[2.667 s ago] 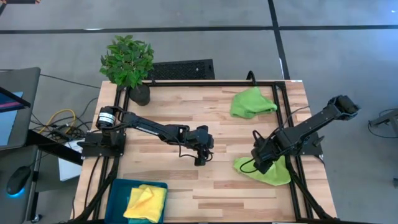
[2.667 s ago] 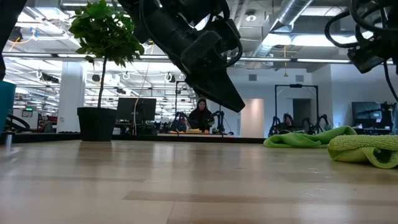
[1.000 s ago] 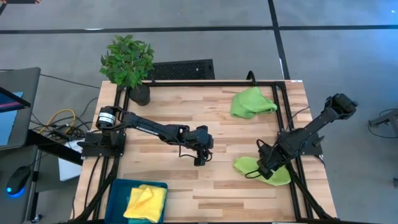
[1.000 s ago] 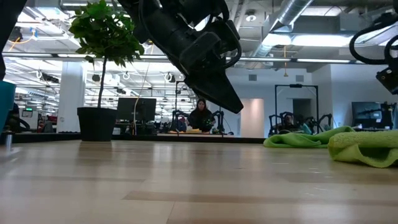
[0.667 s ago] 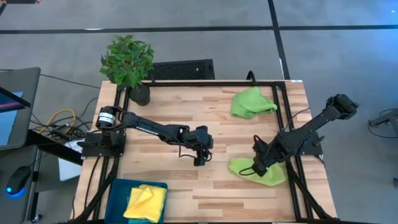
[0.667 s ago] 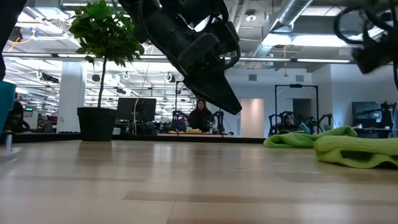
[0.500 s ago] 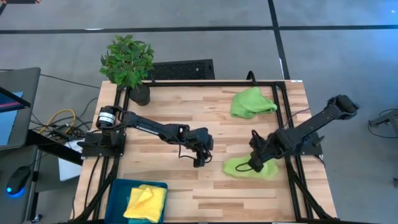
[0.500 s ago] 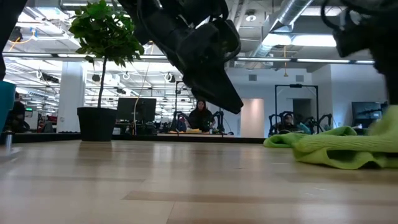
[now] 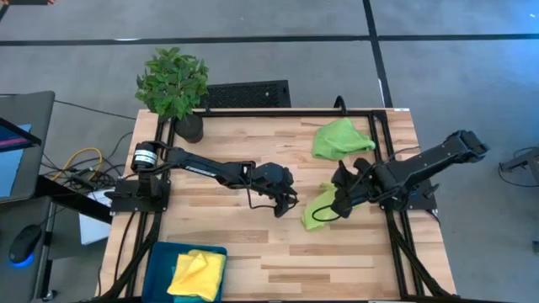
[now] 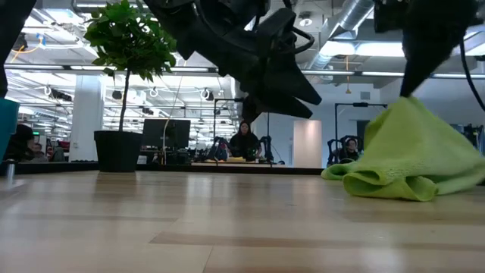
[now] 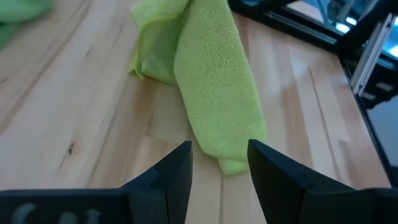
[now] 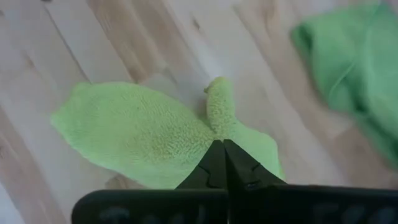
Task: Fold microfiber towels
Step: Fold the light green microfiber towel
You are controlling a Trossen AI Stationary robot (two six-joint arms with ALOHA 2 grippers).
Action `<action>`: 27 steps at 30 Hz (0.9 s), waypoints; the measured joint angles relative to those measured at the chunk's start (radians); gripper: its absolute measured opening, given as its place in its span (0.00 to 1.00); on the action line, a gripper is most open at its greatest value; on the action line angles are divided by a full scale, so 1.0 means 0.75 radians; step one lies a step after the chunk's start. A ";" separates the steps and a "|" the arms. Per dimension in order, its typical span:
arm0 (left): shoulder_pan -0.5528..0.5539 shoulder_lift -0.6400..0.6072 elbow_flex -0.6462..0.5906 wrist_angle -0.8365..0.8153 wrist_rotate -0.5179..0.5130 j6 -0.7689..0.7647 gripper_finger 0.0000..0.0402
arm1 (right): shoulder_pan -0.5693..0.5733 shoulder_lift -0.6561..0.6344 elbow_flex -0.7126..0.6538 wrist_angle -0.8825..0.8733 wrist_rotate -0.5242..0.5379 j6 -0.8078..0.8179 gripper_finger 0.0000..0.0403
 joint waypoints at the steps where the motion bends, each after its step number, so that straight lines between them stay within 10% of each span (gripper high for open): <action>1: 0.002 0.000 -0.001 0.007 -0.001 -0.012 0.37 | 0.000 0.000 0.017 -0.007 0.014 -0.023 0.00; 27: -0.014 0.183 -0.124 0.379 0.024 -0.400 0.37 | 0.003 -0.001 0.139 -0.058 0.100 -0.173 0.01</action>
